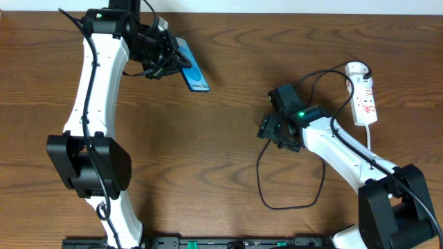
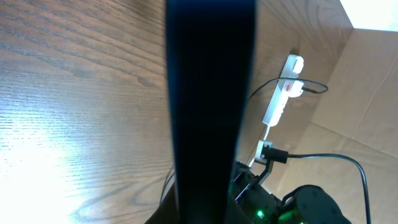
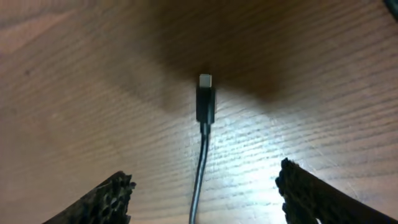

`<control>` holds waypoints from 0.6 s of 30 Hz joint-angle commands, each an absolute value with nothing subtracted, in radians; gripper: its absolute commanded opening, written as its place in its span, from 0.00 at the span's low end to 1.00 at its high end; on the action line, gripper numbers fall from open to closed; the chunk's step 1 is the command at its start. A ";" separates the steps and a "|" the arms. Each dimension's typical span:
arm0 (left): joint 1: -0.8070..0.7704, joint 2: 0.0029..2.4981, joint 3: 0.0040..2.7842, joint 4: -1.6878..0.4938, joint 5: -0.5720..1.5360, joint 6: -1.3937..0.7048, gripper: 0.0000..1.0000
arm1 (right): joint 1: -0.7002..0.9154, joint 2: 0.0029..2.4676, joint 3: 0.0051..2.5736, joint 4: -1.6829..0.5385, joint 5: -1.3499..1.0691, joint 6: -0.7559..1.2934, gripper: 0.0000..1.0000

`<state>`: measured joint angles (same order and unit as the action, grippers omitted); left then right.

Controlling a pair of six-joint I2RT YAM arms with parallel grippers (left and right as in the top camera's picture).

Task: Plug charger to phone and switch on socket
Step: 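Release the phone from the right gripper and move it to the cable, then grasp the black USB-C cable end with the right gripper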

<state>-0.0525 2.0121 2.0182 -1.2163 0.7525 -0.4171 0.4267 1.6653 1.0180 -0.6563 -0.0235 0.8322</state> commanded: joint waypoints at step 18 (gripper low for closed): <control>-0.052 1.976 2.014 -1.229 0.765 -0.396 0.07 | 0.418 1.762 1.010 -0.599 0.009 0.886 0.57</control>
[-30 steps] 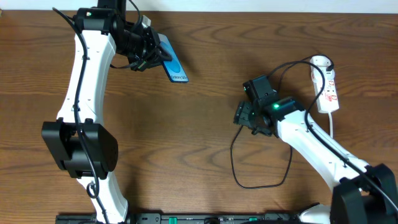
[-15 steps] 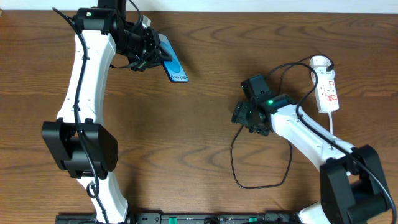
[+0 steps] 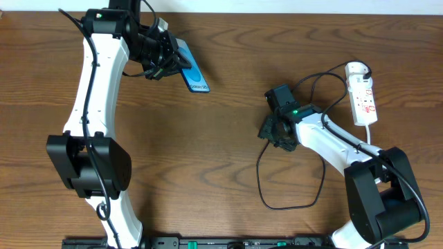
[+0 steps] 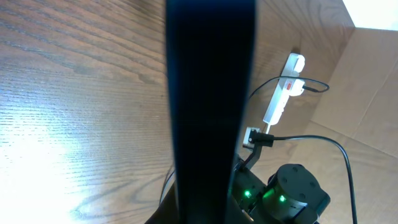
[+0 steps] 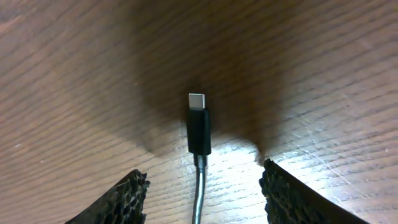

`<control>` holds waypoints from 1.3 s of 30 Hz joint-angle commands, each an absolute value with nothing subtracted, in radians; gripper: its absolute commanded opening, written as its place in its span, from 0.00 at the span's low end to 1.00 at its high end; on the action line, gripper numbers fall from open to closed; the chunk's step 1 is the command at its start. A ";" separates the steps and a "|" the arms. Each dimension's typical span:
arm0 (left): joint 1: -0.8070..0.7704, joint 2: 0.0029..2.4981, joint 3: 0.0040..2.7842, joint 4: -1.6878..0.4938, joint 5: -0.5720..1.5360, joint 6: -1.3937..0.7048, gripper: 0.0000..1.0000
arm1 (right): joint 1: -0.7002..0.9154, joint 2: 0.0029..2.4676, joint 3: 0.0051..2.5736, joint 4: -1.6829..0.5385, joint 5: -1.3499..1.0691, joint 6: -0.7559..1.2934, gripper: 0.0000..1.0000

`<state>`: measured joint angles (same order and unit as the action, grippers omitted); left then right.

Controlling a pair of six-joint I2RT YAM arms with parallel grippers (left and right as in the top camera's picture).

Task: Plug charger to phone and switch on socket
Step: 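Grasp the black USB-C cable end with the right gripper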

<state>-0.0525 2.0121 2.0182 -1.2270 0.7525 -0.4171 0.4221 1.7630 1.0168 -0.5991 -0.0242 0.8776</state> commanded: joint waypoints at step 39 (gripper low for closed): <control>-0.052 1.976 2.014 -1.234 0.766 -0.397 0.08 | 0.421 1.848 1.010 -0.583 -0.006 0.895 0.31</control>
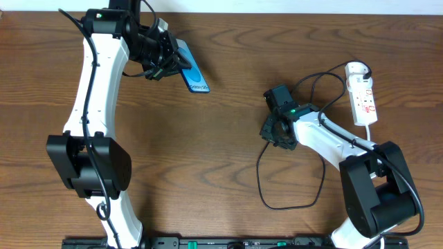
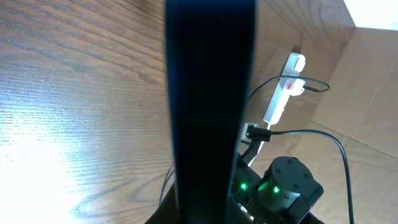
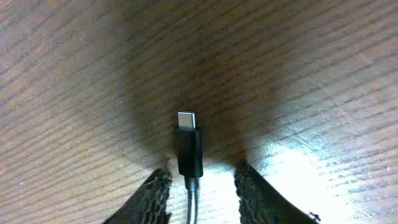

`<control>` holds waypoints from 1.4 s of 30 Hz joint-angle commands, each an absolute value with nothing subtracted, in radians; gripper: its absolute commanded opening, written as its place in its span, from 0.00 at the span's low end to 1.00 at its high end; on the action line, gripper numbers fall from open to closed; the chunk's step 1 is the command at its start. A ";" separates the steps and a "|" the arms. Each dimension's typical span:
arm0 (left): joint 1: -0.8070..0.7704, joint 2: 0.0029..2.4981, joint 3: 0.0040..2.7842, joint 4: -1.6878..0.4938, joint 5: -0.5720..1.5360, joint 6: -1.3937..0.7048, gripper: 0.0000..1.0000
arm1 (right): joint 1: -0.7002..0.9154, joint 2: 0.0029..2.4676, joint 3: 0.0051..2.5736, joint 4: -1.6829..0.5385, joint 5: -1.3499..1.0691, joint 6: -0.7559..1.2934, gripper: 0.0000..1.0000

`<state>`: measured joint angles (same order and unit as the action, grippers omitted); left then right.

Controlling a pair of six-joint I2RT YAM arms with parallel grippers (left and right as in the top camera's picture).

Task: Plug charger to phone and switch on socket
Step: 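Grasp the black USB-C cable end with the right gripper, then raise the cable plug toward the phone's bottom port held by left gripper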

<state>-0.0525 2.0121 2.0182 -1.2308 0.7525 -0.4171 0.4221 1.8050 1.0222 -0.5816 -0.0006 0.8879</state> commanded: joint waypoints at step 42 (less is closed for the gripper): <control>-0.059 1.976 2.014 -1.082 1.404 -0.168 0.07 | 0.333 1.685 1.015 -0.490 -0.455 0.557 0.01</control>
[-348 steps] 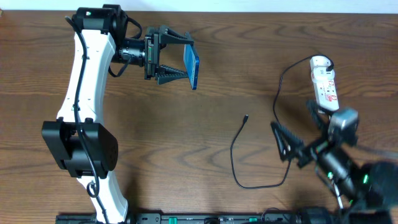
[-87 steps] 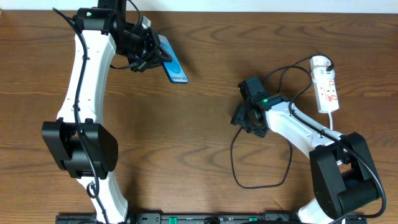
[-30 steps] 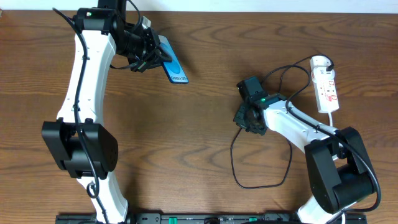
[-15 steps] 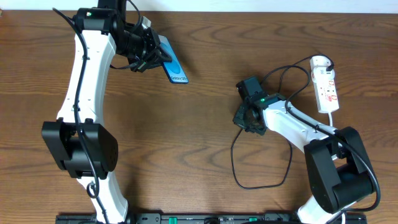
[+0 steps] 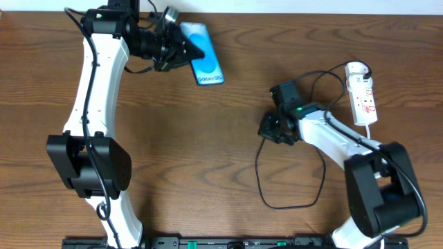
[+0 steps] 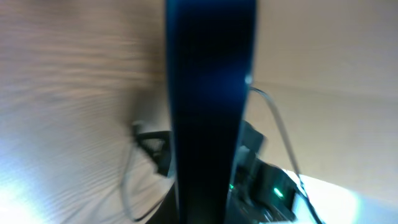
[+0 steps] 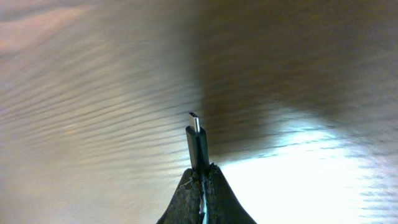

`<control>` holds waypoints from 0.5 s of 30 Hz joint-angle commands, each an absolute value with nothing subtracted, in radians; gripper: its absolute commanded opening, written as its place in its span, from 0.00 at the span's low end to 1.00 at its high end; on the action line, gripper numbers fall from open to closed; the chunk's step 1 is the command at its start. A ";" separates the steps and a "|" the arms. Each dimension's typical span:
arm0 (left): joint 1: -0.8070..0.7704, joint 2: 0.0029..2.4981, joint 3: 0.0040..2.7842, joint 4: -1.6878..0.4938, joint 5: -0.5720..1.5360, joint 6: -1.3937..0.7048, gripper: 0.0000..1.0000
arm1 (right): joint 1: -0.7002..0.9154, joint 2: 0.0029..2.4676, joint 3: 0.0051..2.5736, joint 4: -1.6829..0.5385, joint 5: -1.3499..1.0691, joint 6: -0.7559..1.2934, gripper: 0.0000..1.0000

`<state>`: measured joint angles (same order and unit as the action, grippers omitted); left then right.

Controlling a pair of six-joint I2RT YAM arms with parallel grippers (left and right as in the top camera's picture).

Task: Plug charger to phone and switch on socket
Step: 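Raise the cable plug toward the phone's bottom port held by left gripper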

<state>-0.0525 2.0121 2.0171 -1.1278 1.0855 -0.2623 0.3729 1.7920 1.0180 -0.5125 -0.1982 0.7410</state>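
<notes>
The blue phone (image 5: 202,43) is held off the table at the back left, face up in the overhead view, with my left gripper (image 5: 173,47) shut on its left end; in the left wrist view the phone (image 6: 210,93) fills the middle as a dark bar. My right gripper (image 7: 200,177) is shut on the black charger plug (image 7: 198,144), whose metal tip sticks out ahead above the wood. In the overhead view this gripper (image 5: 268,128) is right of centre. The black cable (image 5: 257,173) loops to the white socket strip (image 5: 363,97) at the right.
The brown wooden table (image 5: 180,152) carries only the cable loop near the front and the socket strip by the right edge. The left arm's base (image 5: 88,166) stands at the left, the right arm's base (image 5: 384,200) at the front right.
My right gripper has shut on the charger plug and holds it off the table. My left gripper has turned and shifted right, so the phone now lies flatter and farther right.
My right gripper stood open over the plug lying on the table, with wide fingers. It then sat lower and closer round the plug, the fingers narrowing. Now it is shut on the plug. The left gripper held the phone still until this last moment, when it turned.
</notes>
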 commanded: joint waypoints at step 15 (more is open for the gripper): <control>-0.191 1.975 2.014 -0.644 1.571 -0.427 0.07 | 0.276 1.283 1.015 -0.471 -0.972 0.286 0.01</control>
